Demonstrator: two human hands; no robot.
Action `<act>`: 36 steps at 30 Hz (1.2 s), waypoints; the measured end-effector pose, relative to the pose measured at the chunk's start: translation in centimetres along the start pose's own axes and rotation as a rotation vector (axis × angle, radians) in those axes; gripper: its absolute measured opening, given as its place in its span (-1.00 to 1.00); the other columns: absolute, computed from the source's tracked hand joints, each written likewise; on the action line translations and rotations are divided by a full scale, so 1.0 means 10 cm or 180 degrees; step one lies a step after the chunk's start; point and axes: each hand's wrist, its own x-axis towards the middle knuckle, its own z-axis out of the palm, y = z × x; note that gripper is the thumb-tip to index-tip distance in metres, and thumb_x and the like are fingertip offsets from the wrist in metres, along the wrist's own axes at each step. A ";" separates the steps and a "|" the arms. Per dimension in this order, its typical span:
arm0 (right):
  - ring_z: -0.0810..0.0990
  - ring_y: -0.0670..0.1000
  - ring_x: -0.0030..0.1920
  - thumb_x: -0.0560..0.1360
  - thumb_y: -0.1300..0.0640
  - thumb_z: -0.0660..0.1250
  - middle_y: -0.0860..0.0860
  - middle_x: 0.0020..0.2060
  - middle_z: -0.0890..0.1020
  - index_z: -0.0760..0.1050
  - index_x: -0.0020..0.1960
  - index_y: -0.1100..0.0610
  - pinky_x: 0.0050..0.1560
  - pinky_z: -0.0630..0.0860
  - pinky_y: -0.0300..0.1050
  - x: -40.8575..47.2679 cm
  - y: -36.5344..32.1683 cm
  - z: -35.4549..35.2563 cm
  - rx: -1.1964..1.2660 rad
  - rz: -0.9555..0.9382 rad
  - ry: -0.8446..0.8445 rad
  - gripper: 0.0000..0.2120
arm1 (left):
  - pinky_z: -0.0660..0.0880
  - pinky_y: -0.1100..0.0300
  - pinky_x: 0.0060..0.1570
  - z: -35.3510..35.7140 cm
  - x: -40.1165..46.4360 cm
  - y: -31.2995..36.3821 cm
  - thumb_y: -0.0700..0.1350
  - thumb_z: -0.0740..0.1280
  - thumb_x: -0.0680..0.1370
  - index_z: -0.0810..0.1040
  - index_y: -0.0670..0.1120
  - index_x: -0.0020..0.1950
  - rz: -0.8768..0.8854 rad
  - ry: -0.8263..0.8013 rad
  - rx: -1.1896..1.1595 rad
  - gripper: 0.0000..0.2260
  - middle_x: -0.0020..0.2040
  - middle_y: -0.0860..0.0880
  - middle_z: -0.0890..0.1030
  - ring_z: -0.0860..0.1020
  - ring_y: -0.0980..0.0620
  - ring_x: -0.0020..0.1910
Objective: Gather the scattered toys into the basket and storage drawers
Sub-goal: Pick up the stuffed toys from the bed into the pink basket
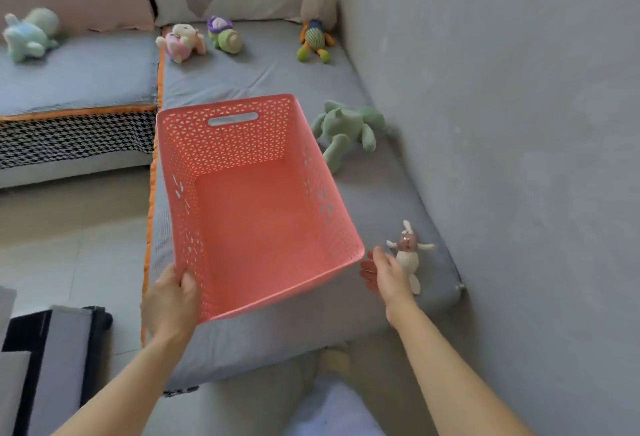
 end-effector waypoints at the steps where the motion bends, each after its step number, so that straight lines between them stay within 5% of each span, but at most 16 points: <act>1: 0.56 0.06 -0.09 0.61 0.02 0.10 0.08 -0.12 0.58 0.47 -0.04 0.13 -0.06 0.47 -0.08 0.15 0.00 -0.07 -0.0198 0.0045 0.0035 -0.75 | 0.28 0.09 -0.31 0.10 0.00 0.11 -0.19 0.11 0.55 0.45 -0.23 -0.19 -0.0076 0.0042 -0.0004 -0.80 -0.37 -0.13 0.43 0.42 -0.15 -0.31; 3: 0.55 0.08 -0.09 0.60 0.03 0.11 0.07 -0.17 0.57 0.47 -0.09 0.11 0.01 0.47 -0.04 0.52 0.05 -0.22 -0.0614 0.0186 -0.0019 -0.77 | 0.27 0.09 -0.35 0.38 0.08 0.32 -0.23 0.12 0.55 0.43 -0.22 -0.21 -0.0184 0.0109 -0.0004 -0.82 -0.38 -0.12 0.42 0.42 -0.15 -0.31; 9: 0.37 0.08 -0.30 0.54 0.17 0.12 0.01 -0.43 0.38 0.29 -0.37 0.07 -0.23 0.24 -0.09 1.28 0.23 -0.57 -0.1394 0.0418 -0.0085 -0.70 | 0.40 0.03 -0.16 0.98 0.37 0.42 -0.13 0.13 0.57 0.50 -0.20 0.01 -0.0575 -0.0054 0.0191 -0.80 -0.17 -0.18 0.54 0.49 -0.18 -0.19; 11: 0.43 0.10 -0.20 0.56 0.17 0.13 0.02 -0.37 0.44 0.38 -0.29 0.10 -0.19 0.27 -0.12 1.43 0.25 -0.64 -0.1644 0.0412 -0.0136 -0.74 | 0.47 -0.02 -0.09 1.11 0.48 0.42 -0.10 0.11 0.56 0.47 -0.17 0.10 -0.0781 -0.0299 0.0405 -0.76 -0.07 -0.21 0.58 0.53 -0.25 -0.11; 14: 0.50 0.16 0.14 0.57 0.15 0.16 0.12 0.08 0.57 0.50 0.16 0.17 0.07 0.38 -0.10 1.60 0.26 -0.63 -0.2072 0.0489 -0.0265 -0.77 | 0.48 -0.06 -0.01 1.18 0.49 0.45 -0.21 0.10 0.57 0.43 -0.23 0.18 -0.1152 -0.0410 0.0726 -0.76 0.03 -0.26 0.56 0.53 -0.30 0.00; 18: 0.40 0.18 0.28 0.53 0.21 0.19 0.07 0.43 0.25 0.41 0.31 0.15 0.19 0.39 -0.03 1.81 0.33 -0.56 -0.2509 0.0123 -0.0060 -0.65 | 0.42 -0.03 -0.03 1.17 0.44 0.48 -0.23 0.09 0.58 0.40 -0.21 0.26 -0.1110 -0.0465 0.0579 -0.73 0.07 -0.21 0.54 0.50 -0.23 0.01; 23: 0.34 0.29 0.27 0.50 0.17 0.29 0.10 0.47 -0.04 0.01 0.49 -0.07 0.22 0.40 0.22 2.02 0.47 -0.53 -0.3268 0.0501 -0.0060 -0.32 | 0.32 0.07 -0.12 1.19 0.42 0.53 -0.25 0.09 0.60 0.40 -0.28 0.23 -0.0910 -0.0343 0.0584 -0.75 0.07 -0.26 0.52 0.40 -0.08 -0.09; 30: 0.41 0.28 0.21 0.51 0.17 0.26 0.24 0.29 0.33 0.03 0.47 -0.10 0.17 0.38 0.10 2.29 0.70 -0.57 -0.4064 0.0014 -0.0262 -0.36 | 0.46 -0.13 0.02 1.17 0.49 0.36 -0.18 0.12 0.61 0.41 -0.25 0.18 -0.0835 -0.0444 0.0688 -0.78 0.07 -0.28 0.54 0.51 -0.25 0.02; 32: 0.46 0.27 0.15 0.44 0.15 0.32 0.26 0.18 0.45 0.14 0.46 -0.06 0.11 0.42 0.07 2.26 0.55 -0.48 -0.3649 -0.0319 -0.0081 -0.34 | 0.47 -0.11 -0.01 1.14 0.52 0.37 -0.17 0.11 0.61 0.41 -0.24 0.19 -0.0804 -0.0500 0.0642 -0.78 0.06 -0.26 0.55 0.51 -0.22 -0.02; 36: 0.58 0.12 0.04 0.31 0.11 0.29 0.03 0.10 0.59 0.35 0.31 -0.01 0.03 0.53 0.06 2.03 -0.36 -0.15 -0.1261 -0.1182 0.0646 -0.45 | 0.38 0.01 -0.18 1.08 0.63 0.41 -0.17 0.09 0.63 0.42 -0.27 0.13 -0.0743 -0.0414 0.0643 -0.79 -0.08 -0.18 0.50 0.45 -0.13 -0.15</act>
